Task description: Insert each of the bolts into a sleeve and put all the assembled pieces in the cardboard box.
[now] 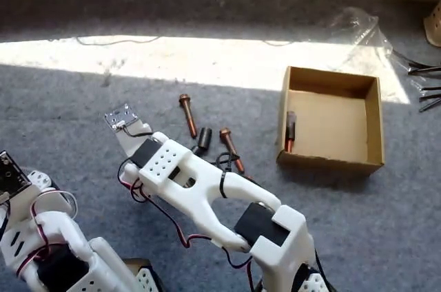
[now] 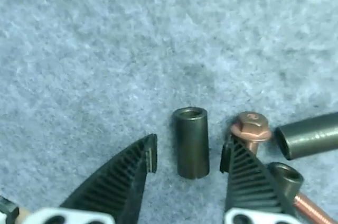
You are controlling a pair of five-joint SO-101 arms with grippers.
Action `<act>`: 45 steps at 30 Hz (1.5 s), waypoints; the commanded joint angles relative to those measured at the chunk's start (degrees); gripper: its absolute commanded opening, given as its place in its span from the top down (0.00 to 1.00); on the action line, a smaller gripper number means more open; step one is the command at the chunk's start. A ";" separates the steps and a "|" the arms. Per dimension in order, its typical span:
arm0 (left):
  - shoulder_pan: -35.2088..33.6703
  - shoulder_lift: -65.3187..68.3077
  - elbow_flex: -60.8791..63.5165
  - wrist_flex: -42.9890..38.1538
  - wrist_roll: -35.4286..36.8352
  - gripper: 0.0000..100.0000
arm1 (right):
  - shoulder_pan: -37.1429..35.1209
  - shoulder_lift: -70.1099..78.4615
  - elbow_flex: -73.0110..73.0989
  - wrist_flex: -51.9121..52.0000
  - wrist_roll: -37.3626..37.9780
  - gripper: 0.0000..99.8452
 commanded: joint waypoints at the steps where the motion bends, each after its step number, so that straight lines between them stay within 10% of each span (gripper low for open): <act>1: -0.48 -0.66 -0.13 -1.14 -0.09 0.99 | 1.45 -0.84 -2.77 -1.36 -0.44 0.82; 45: -0.31 -0.57 1.27 -1.23 -0.09 0.99 | 1.63 4.53 -6.20 1.54 -0.35 0.99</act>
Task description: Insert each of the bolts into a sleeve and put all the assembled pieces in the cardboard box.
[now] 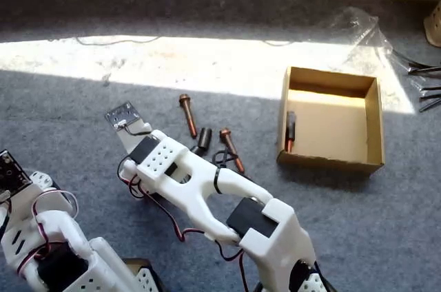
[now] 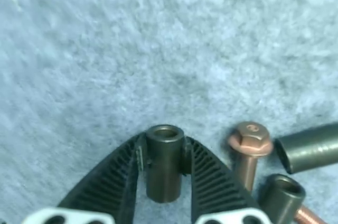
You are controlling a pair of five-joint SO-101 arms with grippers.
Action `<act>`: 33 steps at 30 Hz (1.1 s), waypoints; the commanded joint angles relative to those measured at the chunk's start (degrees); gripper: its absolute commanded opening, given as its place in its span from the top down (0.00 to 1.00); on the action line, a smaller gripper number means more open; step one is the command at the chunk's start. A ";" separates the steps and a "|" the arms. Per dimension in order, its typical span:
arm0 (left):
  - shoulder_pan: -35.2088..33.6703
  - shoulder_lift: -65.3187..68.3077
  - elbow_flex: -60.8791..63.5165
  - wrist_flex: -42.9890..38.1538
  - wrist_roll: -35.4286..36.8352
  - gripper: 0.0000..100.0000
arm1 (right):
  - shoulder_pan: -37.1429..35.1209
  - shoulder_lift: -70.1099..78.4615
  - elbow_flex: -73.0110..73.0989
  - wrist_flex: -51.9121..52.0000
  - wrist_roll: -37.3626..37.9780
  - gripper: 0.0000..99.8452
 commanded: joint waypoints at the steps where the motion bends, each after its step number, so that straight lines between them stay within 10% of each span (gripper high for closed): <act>1: -0.31 -0.57 -0.48 -1.23 -0.09 0.99 | 0.92 -0.40 -2.86 0.84 0.53 0.99; 33: 9.01 -0.57 -0.22 -0.79 -0.09 0.99 | 21.49 -18.15 -8.48 15.16 18.99 0.99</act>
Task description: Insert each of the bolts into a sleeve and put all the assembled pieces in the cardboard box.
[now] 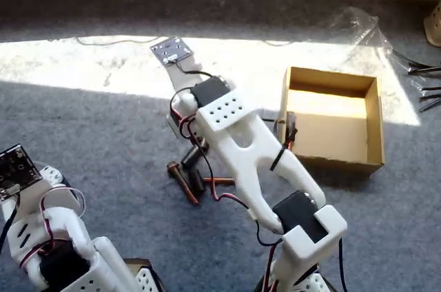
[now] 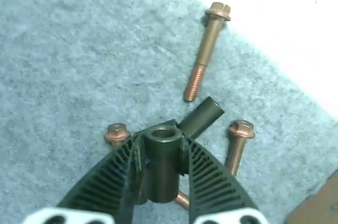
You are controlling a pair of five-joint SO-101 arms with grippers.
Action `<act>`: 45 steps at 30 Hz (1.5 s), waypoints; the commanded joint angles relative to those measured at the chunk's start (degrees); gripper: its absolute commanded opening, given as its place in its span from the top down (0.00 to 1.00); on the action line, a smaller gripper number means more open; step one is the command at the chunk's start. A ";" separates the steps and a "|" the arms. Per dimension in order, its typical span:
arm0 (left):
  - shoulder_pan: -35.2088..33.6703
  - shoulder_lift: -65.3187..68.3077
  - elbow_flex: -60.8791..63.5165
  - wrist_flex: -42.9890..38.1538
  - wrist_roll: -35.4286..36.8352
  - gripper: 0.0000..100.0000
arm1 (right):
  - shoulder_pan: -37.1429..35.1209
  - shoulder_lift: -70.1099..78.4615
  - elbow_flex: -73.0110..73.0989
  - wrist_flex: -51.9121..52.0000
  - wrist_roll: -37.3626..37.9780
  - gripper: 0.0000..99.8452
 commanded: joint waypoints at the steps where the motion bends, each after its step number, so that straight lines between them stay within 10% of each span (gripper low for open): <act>1: 4.62 -0.57 0.40 -0.88 0.00 0.99 | 1.71 -4.00 -1.63 4.18 1.41 0.99; 27: 10.86 -0.57 3.82 -0.70 0.00 0.99 | 15.69 -40.92 14.81 9.89 13.63 0.99; 45: 10.86 -0.57 4.44 -0.44 0.00 0.99 | 21.32 -18.51 27.12 -15.34 17.41 0.99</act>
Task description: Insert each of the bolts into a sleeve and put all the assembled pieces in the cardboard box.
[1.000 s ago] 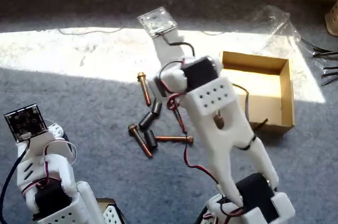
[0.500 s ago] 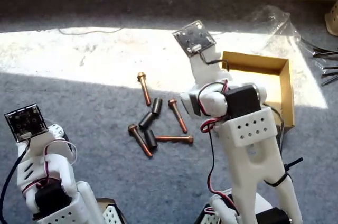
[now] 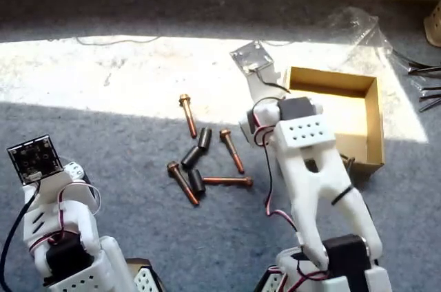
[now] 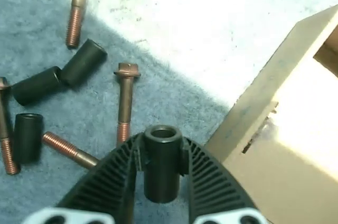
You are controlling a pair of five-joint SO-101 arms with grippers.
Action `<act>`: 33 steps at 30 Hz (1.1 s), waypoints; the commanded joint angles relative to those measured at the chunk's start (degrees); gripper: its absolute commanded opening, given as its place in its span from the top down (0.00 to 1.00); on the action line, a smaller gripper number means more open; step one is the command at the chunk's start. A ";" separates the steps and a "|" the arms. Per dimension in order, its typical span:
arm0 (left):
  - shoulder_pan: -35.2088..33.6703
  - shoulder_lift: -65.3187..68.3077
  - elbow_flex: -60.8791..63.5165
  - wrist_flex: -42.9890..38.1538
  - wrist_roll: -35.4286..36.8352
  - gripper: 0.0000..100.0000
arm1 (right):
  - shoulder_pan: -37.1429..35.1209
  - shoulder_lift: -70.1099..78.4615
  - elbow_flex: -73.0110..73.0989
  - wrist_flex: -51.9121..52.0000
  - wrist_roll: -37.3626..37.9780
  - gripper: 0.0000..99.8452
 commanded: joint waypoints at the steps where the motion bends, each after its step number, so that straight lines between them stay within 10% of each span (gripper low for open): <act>1: 1.01 -0.57 -0.66 -0.44 0.00 0.99 | 0.84 6.11 -4.62 -3.38 0.62 0.99; 33: 1.01 -0.57 -0.66 -0.44 0.00 0.99 | 1.63 46.29 -43.12 13.05 0.88 0.99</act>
